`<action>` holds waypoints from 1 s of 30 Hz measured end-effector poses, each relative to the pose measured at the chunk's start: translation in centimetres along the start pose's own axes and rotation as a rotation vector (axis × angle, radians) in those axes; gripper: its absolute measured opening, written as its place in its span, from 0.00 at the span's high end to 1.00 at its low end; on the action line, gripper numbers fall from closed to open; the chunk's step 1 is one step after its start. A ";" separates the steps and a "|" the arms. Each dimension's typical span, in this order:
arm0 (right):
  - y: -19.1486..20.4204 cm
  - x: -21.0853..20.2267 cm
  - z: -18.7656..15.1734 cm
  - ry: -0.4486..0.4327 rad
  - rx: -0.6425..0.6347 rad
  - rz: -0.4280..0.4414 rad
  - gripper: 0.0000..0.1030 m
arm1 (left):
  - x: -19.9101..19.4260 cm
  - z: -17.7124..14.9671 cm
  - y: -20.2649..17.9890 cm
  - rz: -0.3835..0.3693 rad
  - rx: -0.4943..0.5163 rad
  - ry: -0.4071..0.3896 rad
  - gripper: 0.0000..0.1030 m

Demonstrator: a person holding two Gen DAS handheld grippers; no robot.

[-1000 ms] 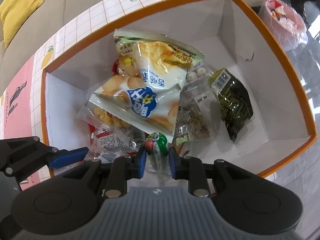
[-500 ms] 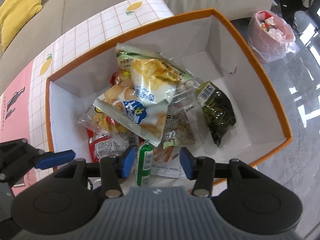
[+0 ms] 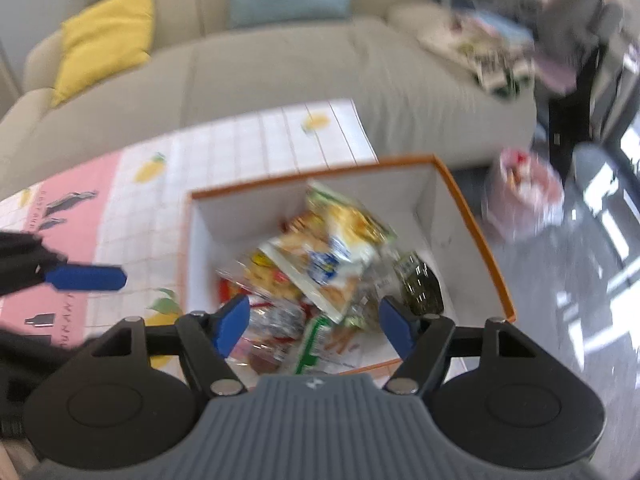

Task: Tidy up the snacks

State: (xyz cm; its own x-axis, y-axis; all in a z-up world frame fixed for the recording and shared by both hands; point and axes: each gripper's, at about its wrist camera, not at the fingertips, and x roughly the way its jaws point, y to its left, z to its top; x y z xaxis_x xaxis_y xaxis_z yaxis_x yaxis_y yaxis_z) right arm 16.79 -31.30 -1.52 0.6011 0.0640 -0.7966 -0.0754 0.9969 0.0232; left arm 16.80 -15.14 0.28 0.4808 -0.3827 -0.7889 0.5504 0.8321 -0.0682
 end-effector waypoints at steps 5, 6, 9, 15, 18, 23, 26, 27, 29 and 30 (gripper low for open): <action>2.3 -5.2 -1.9 -0.170 0.020 0.025 0.25 | -5.1 -2.3 0.6 0.066 -0.025 -0.123 0.33; 2.8 -6.2 -2.4 -0.203 0.024 0.022 0.25 | -6.1 -3.0 1.0 0.076 -0.047 -0.145 0.33; 4.2 -8.4 -3.9 -0.267 0.036 -0.007 0.25 | -8.6 -5.0 2.0 0.116 -0.117 -0.204 0.33; 7.5 -11.6 -7.1 -0.337 0.011 -0.039 0.23 | -12.7 -8.8 3.0 0.251 -0.229 -0.285 0.32; 9.4 -13.0 -8.7 -0.379 -0.027 -0.075 0.21 | -14.9 -10.7 2.7 0.339 -0.245 -0.350 0.23; 12.1 -14.3 -11.3 -0.411 -0.007 -0.067 0.14 | -16.7 -13.1 1.8 0.492 -0.244 -0.416 0.15; 13.6 -14.4 -12.8 -0.408 -0.012 -0.069 0.13 | -16.6 -14.4 1.8 0.504 -0.267 -0.402 0.15; 13.9 -14.3 -13.3 -0.402 -0.011 -0.067 0.13 | -16.3 -14.8 1.9 0.494 -0.269 -0.390 0.15; 14.4 -14.0 -14.2 -0.385 -0.003 -0.068 0.13 | -15.7 -15.3 1.9 0.485 -0.264 -0.355 0.15; 14.5 -13.7 -14.6 -0.374 0.000 -0.069 0.13 | -15.5 -15.6 1.9 0.487 -0.264 -0.345 0.15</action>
State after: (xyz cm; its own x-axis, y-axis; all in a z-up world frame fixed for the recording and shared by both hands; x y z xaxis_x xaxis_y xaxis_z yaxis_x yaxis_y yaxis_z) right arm -4.13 -18.41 0.94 0.8537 0.0088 -0.5206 -0.0243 0.9994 -0.0230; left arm -0.22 -1.43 2.84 0.8483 -0.0075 -0.5295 0.0492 0.9967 0.0647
